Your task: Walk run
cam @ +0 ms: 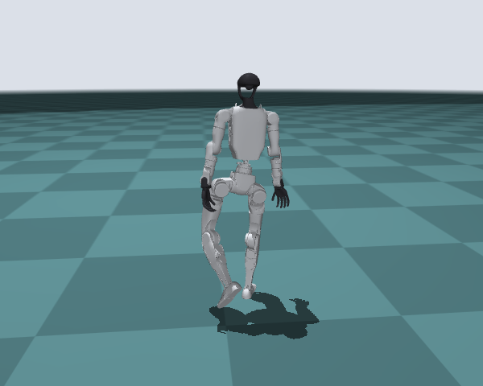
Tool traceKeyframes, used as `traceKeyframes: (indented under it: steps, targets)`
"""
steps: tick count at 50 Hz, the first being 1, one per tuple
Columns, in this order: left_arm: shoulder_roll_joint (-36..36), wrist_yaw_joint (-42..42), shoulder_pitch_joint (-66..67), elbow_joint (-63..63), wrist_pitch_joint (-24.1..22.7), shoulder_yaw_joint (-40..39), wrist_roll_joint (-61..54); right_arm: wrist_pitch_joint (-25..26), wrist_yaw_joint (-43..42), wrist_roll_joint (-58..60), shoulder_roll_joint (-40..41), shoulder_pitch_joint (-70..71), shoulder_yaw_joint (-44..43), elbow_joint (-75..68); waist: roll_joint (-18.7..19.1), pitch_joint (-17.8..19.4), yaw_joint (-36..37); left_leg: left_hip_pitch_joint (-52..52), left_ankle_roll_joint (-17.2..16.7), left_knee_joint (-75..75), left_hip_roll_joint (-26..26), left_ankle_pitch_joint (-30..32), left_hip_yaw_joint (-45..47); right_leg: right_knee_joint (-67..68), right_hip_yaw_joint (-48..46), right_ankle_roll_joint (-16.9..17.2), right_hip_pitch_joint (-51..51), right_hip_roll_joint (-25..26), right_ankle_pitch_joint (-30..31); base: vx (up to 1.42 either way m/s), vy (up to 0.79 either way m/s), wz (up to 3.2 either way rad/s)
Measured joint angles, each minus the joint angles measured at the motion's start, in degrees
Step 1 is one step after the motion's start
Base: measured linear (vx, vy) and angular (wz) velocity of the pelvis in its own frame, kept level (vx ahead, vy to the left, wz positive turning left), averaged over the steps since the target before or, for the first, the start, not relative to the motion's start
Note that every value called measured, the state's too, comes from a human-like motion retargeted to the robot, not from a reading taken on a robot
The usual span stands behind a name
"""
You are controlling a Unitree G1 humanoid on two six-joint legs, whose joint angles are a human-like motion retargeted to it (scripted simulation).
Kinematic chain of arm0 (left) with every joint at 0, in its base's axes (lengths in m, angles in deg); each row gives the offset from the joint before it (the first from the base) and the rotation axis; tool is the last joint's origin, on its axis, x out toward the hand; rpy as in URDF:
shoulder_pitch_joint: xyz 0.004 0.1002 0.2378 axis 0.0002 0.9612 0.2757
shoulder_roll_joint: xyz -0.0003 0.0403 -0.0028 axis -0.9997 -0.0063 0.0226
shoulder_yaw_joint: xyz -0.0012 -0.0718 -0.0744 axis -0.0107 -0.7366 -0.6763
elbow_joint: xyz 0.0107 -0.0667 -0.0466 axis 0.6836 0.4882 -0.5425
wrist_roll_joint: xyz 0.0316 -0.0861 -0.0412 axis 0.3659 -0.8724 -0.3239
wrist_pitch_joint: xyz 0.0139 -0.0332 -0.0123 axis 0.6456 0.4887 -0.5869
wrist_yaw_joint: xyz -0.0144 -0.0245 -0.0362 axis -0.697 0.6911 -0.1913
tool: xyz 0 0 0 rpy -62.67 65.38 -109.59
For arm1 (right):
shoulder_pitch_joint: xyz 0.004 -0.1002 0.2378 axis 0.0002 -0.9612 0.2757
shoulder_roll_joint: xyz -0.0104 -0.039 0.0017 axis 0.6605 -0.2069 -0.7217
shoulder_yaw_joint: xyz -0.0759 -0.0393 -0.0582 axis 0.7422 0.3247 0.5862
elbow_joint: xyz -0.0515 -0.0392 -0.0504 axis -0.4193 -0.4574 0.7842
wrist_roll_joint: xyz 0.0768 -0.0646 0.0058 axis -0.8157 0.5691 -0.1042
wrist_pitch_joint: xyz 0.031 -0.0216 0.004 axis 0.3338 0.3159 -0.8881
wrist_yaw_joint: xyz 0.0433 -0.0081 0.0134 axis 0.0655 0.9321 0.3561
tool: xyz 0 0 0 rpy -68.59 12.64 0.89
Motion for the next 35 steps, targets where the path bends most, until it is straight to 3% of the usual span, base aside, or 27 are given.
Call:
traceKeyframes:
  steps: [5,8,10,13,17,18,20,23,28,30,35]
  targets:
    - [-0.3,-2.7,6.5,-0.9,-4.6,-3.7,-4.9,1.3,1.5,-1.4,-1.5,5.3,2.0,1.6,2.0,0.6,5.9,-12.9,-3.6,-2.7,2.1,-4.3,1.3,-8.2,-0.4,0.0,6.7,7.0,0.0,0.48,-0.14,-0.41]
    - [-0.3,-6.4,8.7,0.9,-4.3,-7.0,-9.6,0.6,7.1,-0.7,-1.6,7.8,1.5,3.2,4.1,1.6,8.6,-16.7,-2.4,-15.7,2.7,-6.2,3.0,-12.2,0.3,0.7,11.5,11.5,-0.8,0.53,-0.11,-0.64]
    - [-0.3,-7.1,9.1,2.7,-2.5,-8.2,-12.2,-0.3,9.9,-0.4,-1.4,9.0,1.5,4.4,6.0,2.5,9.6,-17.6,-1.6,-28.0,0.9,-5.9,-1.2,-15.1,1.0,1.5,15.5,15.0,-1.5,0.56,-0.07,-0.67]
    - [-1.0,-4.0,8.5,4.5,1.1,-7.9,-11.3,-2.0,10.7,-1.9,-1.3,9.2,2.3,5.5,6.2,3.3,11.2,-19.2,-0.4,-41.6,-3.3,-4.9,-12.5,-16.9,2.7,2.8,20.1,16.4,-3.6,0.61,-0.05,-0.6]
    - [-2.0,1.4,5.9,3.0,2.4,-4.6,-6.0,-3.5,10.7,-2.0,-0.7,8.8,2.9,4.5,7.3,4.0,11.6,-20.4,-4.1,-44.8,-5.9,0.4,-19.3,-16.3,3.9,3.6,24.5,18.9,-6.9,0.57,-0.03,-0.35]
    - [-2.0,1.4,5.2,2.2,2.2,-3.3,-5.1,-3.3,11.0,-1.6,-0.5,8.2,3.2,3.9,7.6,3.7,10.7,-20.1,-2.8,-43.2,-6.4,2.6,-19.9,-16.1,3.5,3.9,25.7,19.5,-7.7,0.73,0.01,0.05]
    - [-2.0,0.6,4.1,0.1,1.5,-0.4,-3.4,-3.3,11.6,-0.5,-0.6,6.6,3.3,1.8,7.4,2.7,10.5,-19.7,0.7,-40.6,-5.7,4.9,-14.5,-14.9,3.5,4.9,27.1,19.8,-9.1,0.8,0.01,-0.17]
    - [-1.7,-1.7,2.0,-3.7,-1.0,2.3,-2.1,-3.6,6.6,0.0,-0.8,5.2,2.2,-5.4,5.5,1.8,13.4,-19.9,1.8,-35.6,-5.5,-1.2,-16.6,-10.7,7.3,8.4,26.9,18.0,-7.7,0.69,-0.03,-1.07]
    - [-1.8,-6.6,-0.4,-8.0,-7.1,2.8,-8.5,-7.1,-7.4,-9.0,-0.3,3.5,7.2,-12.3,6.1,0.3,11.9,-13.8,3.2,-37.0,-0.3,-6.9,-12.3,7.6,12.1,12.8,18.7,16.8,5.7,0.53,-0.09,-1.3]
    - [-2.2,-8.6,-1.6,-7.9,-9.3,2.5,-13.0,-6.3,-11.1,-6.0,0.2,2.9,6.1,-11.3,7.4,0.0,10.5,-11.4,3.5,-38.3,2.0,-8.3,-10.2,18.4,12.7,12.5,12.7,17.1,7.2,0.43,-0.09,-1.47]
    - [-6.0,-9.1,-4.2,-6.5,-7.5,3.7,-19.2,-2.9,-9.9,-4.7,0.6,4.0,8.2,-8.6,7.9,-0.1,5.2,-6.0,3.5,-42.0,4.1,-10.5,-2.4,30.3,5.3,7.5,0.2,9.6,2.0,0.29,-0.09,-1.41]
